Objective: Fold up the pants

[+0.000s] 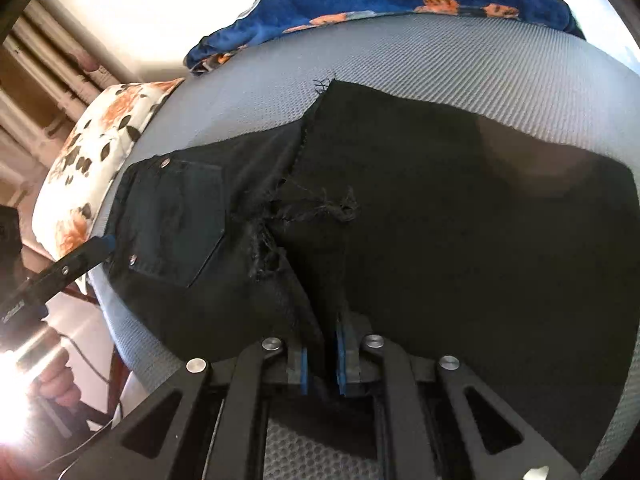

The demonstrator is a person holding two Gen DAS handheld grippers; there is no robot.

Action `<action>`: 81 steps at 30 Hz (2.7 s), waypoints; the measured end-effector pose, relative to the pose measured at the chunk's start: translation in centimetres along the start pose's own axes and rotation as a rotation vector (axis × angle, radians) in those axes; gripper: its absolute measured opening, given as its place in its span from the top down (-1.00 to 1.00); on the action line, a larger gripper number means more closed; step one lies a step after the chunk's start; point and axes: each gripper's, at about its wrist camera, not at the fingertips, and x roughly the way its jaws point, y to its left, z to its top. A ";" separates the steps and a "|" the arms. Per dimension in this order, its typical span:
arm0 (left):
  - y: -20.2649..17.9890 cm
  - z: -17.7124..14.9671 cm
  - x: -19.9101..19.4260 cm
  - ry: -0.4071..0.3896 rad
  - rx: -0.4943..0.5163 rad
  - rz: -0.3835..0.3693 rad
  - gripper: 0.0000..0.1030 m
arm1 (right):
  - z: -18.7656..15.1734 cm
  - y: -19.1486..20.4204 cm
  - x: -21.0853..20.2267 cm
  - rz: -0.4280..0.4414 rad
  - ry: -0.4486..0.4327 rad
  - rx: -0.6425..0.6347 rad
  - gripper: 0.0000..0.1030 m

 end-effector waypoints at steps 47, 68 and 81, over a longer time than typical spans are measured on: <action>-5.8 -3.9 11.1 0.442 -0.168 -0.233 0.83 | -4.5 -11.4 -7.2 -0.004 -0.163 0.438 0.06; -11.6 4.8 12.6 0.143 0.295 -0.148 0.42 | 2.9 -10.5 -7.9 -0.387 -0.237 0.142 0.10; -9.2 7.0 19.5 0.230 0.205 -0.200 0.42 | 5.0 -12.6 -3.8 -0.492 -0.172 0.112 0.14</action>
